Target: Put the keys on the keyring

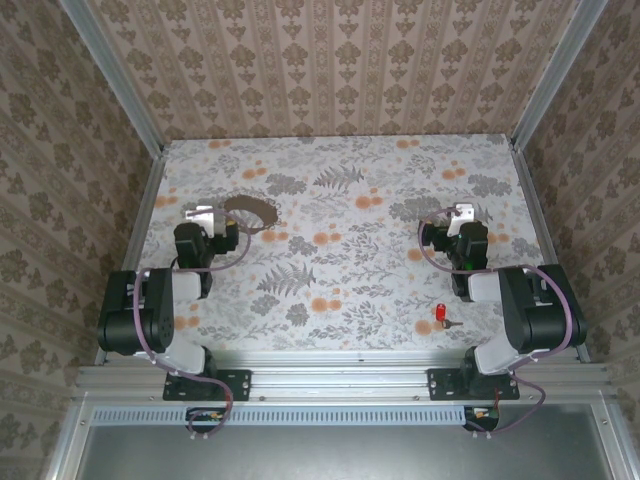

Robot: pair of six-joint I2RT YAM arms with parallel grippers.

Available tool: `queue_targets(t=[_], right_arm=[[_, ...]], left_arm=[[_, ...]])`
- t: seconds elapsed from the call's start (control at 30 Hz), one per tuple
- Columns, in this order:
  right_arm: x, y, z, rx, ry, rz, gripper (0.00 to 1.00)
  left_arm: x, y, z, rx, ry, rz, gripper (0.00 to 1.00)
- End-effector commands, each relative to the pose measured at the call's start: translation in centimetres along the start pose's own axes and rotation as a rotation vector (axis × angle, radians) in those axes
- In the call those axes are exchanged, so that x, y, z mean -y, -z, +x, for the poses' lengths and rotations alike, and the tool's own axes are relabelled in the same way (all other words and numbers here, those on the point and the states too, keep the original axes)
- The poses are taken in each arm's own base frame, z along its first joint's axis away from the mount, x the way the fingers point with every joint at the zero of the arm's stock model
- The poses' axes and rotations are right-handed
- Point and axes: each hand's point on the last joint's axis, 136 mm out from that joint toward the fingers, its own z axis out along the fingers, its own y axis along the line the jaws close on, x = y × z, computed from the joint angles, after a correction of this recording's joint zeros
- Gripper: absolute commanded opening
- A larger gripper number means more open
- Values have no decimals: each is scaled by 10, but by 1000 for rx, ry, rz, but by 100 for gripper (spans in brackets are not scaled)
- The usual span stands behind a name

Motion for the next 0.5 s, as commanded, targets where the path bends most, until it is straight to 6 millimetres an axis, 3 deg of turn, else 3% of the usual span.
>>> queue_targets(t=[0.0,0.17,0.37,0.47], right_arm=[[-2,-3,-4,0,6,-15,100],[-2,-2,-6,11,6,-18,100],[17,29,-45,65,-40,96,100],[20,34,-60,39,-131,111,100]], left_arm=[[0,0,-1,7,-6,6,100],[1,1,0,11,1,17,100],[-4,11,-11,52,11,0,100],[-7,13,-19,25,5,-32,100]])
